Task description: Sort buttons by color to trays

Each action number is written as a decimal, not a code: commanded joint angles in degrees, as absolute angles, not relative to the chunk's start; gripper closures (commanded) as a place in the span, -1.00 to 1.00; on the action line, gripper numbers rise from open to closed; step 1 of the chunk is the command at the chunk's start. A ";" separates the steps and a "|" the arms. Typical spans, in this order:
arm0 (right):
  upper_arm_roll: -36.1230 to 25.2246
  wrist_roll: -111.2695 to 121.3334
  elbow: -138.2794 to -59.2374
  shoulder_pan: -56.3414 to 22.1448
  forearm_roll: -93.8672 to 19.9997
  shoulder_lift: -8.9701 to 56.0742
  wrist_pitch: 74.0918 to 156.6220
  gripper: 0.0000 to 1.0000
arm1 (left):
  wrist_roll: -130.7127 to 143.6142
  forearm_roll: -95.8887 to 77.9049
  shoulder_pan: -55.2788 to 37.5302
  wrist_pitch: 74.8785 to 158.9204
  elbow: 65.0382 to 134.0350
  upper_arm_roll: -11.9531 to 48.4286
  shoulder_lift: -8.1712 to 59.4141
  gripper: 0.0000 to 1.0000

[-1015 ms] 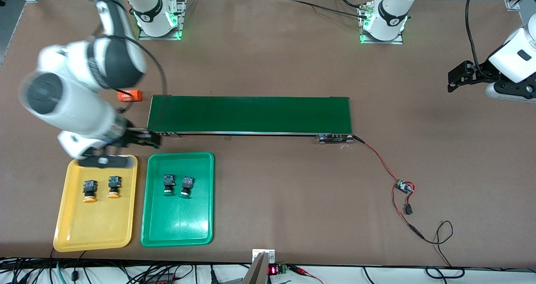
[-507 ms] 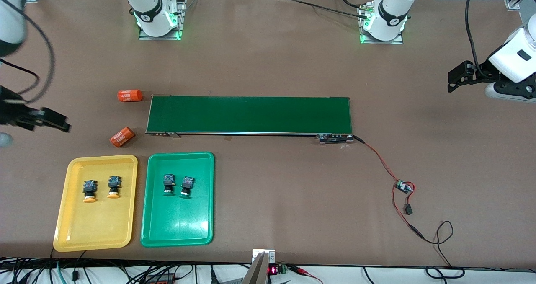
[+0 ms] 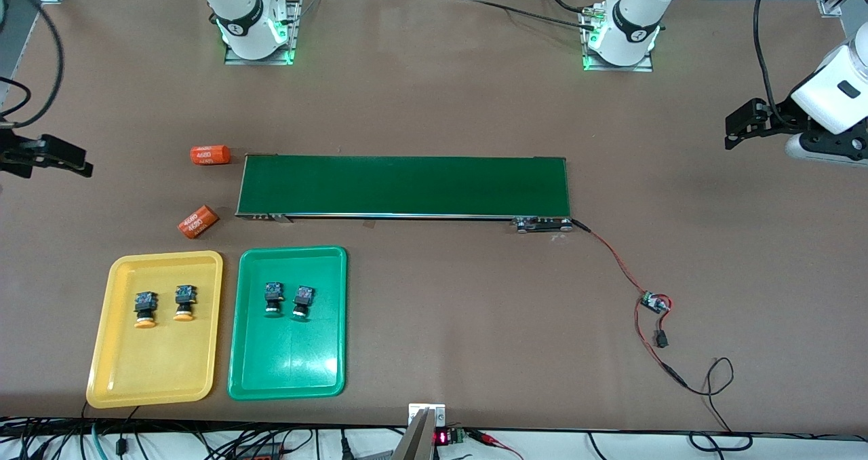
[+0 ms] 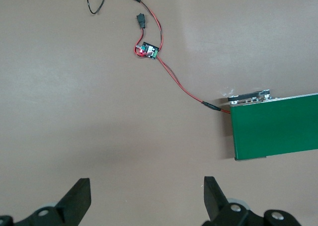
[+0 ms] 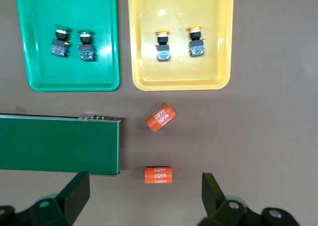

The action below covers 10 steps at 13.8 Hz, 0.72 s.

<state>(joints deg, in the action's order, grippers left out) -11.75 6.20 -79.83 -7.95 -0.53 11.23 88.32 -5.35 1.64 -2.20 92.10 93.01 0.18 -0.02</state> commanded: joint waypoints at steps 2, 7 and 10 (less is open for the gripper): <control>-11.34 3.60 -84.54 -8.35 0.44 6.34 88.59 -1.00 | -6.06 2.81 -2.37 90.79 91.41 0.26 0.53 -1.00; -11.34 3.43 -88.58 -9.40 0.26 2.39 90.17 -1.00 | -6.15 2.81 -2.37 90.79 91.41 0.26 0.53 -1.00; -11.34 3.60 -91.40 -9.75 0.79 -0.35 91.06 -1.00 | -6.15 2.81 -2.37 90.79 91.41 0.26 0.53 -1.00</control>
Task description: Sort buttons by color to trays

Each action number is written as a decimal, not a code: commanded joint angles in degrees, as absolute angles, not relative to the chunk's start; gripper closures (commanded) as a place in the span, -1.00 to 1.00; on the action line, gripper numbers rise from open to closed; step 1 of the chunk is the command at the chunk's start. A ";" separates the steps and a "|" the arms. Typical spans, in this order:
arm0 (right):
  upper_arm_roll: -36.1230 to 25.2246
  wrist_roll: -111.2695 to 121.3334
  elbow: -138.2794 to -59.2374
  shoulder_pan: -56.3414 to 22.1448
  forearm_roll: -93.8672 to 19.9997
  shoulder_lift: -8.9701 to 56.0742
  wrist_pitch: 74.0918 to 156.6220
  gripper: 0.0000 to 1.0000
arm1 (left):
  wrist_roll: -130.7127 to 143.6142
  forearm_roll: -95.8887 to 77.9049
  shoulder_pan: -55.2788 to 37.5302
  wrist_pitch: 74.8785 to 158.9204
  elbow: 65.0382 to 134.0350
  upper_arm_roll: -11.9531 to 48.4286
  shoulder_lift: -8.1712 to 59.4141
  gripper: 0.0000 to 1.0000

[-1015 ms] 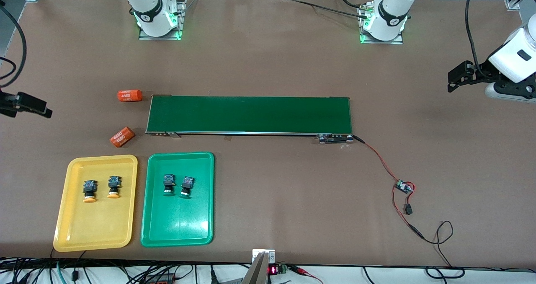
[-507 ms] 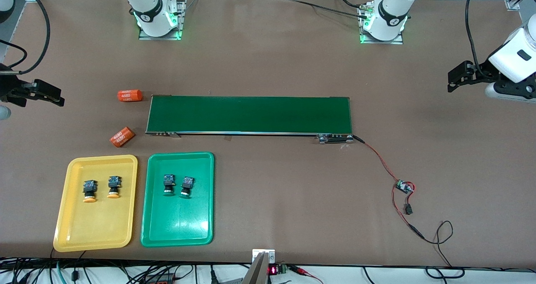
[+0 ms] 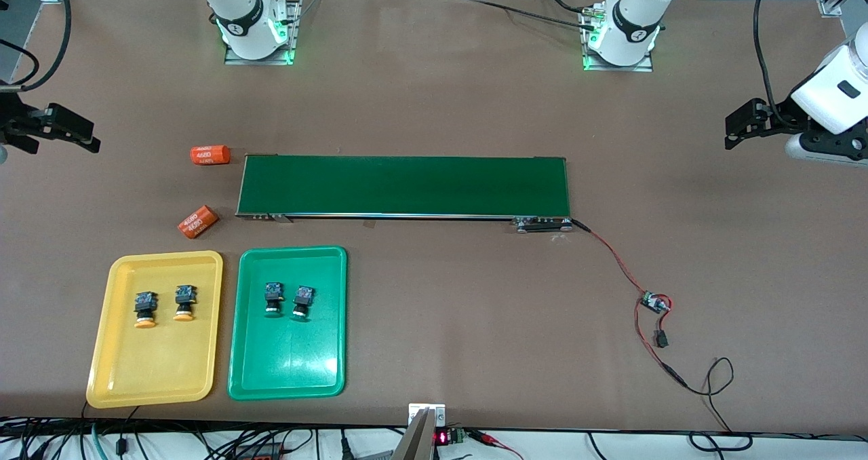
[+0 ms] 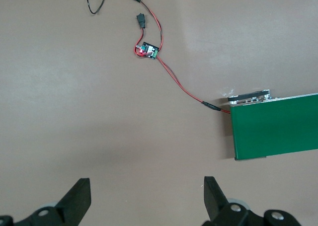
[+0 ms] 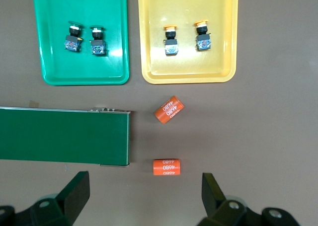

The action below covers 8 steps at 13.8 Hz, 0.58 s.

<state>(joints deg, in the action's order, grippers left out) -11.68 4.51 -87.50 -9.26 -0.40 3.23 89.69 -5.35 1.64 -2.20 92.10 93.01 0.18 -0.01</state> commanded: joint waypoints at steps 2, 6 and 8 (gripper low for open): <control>-11.34 3.60 -91.15 -9.93 0.70 -0.96 89.22 -1.00 | -6.15 2.81 -2.37 90.79 91.41 0.26 0.53 -1.00; -11.34 3.43 -90.53 -9.84 0.35 -0.97 87.98 -1.00 | -6.06 2.81 -2.37 90.79 91.41 0.26 0.53 -1.00; -11.43 3.52 -90.35 -9.84 0.35 -1.23 87.63 -1.00 | -6.06 2.81 -2.37 90.79 91.32 0.26 0.53 -1.00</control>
